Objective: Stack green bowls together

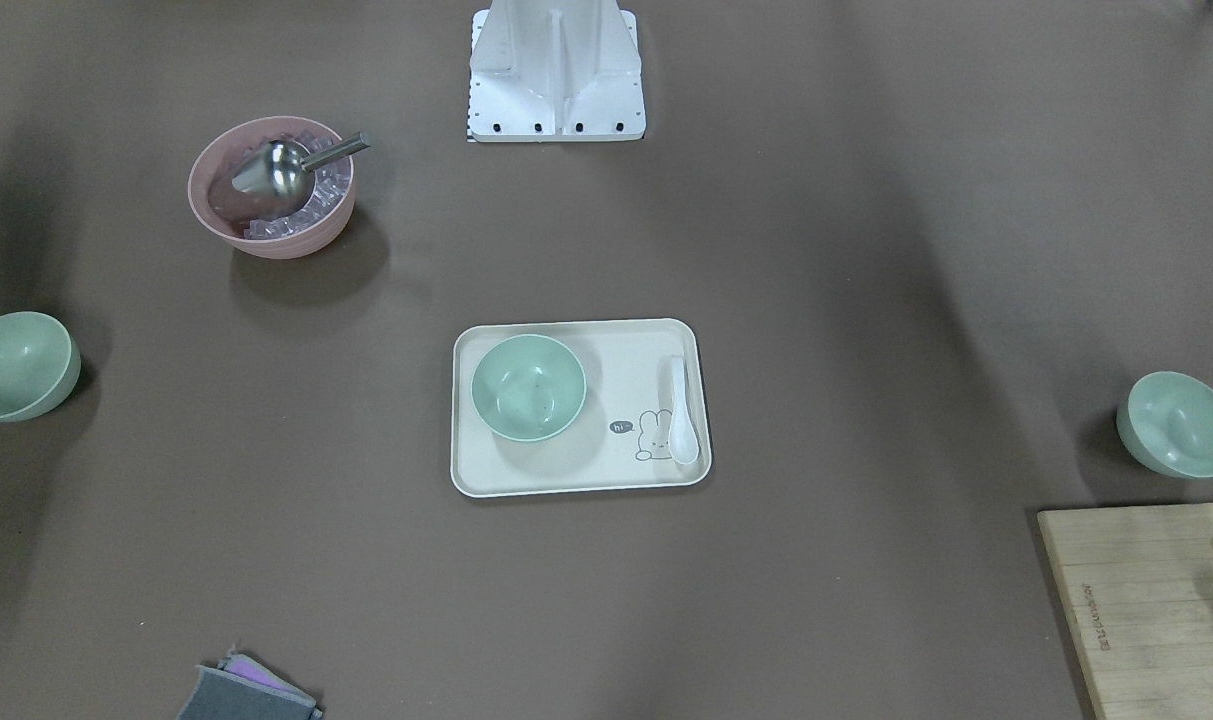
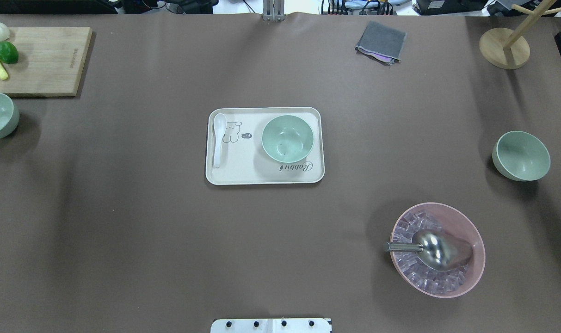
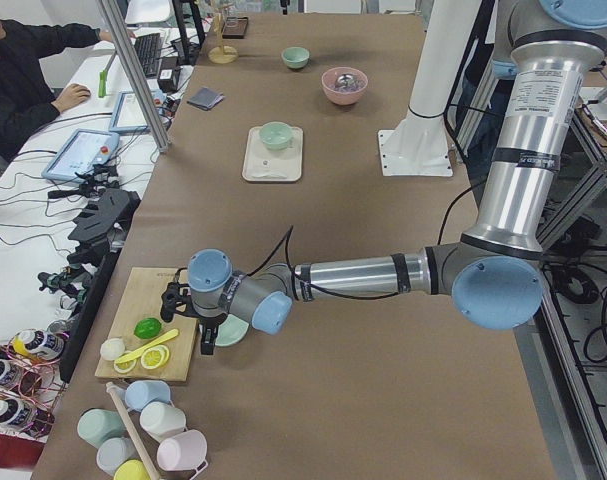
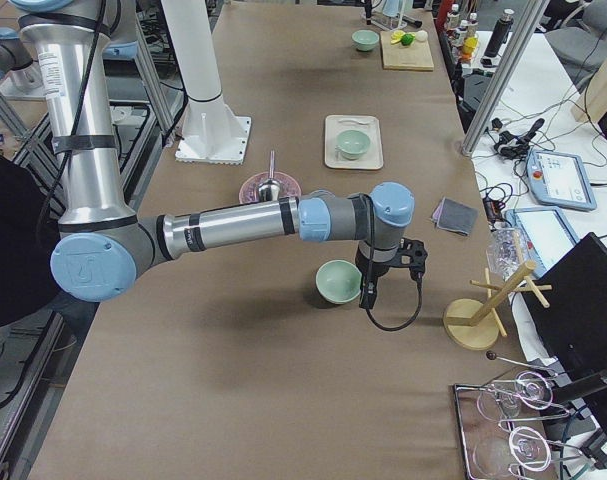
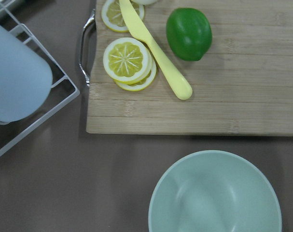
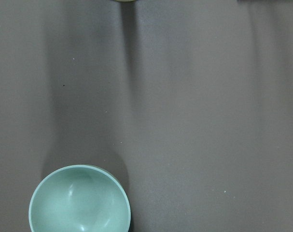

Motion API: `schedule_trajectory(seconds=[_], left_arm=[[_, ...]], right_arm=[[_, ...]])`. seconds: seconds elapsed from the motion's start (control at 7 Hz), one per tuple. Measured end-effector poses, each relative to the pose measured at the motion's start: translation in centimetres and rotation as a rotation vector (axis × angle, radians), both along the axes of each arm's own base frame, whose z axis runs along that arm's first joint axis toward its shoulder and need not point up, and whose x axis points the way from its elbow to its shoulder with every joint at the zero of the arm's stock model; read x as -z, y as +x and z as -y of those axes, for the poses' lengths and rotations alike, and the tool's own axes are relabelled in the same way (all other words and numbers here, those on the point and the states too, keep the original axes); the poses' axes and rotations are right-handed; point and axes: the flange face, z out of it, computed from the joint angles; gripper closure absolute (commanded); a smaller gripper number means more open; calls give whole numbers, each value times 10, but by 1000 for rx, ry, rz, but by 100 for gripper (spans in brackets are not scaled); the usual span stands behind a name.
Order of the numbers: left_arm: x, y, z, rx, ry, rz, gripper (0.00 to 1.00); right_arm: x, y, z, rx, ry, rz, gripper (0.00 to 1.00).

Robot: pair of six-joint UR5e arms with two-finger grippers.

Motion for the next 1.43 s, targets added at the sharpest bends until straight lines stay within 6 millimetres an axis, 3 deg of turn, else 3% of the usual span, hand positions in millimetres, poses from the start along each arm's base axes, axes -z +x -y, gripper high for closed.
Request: schedule_trajectory(seconds=[0.14, 0.43, 0.57, 0.71, 0.86, 1.14, 1.43], left_arm=[[-8, 16, 0, -15, -11, 11, 3], [-29, 24, -6, -24, -35, 49, 3], [-38, 24, -10, -25, -49, 58, 14], [-44, 23, -13, -25, -61, 64, 70], [-49, 23, -15, -24, -71, 67, 100], [-51, 23, -18, -21, -80, 65, 100], [-41, 23, -16, -7, -105, 20, 100]], right_arm=[[1, 0, 1, -2, -1, 1, 0], [4, 0, 1, -11, -2, 1, 0], [6, 0, 1, -16, -4, 2, 0], [6, 0, 1, -18, -4, 2, 0], [7, 0, 1, -19, -4, 2, 0], [8, 0, 1, -19, -1, 2, 0], [9, 0, 1, -19, 2, 3, 0]])
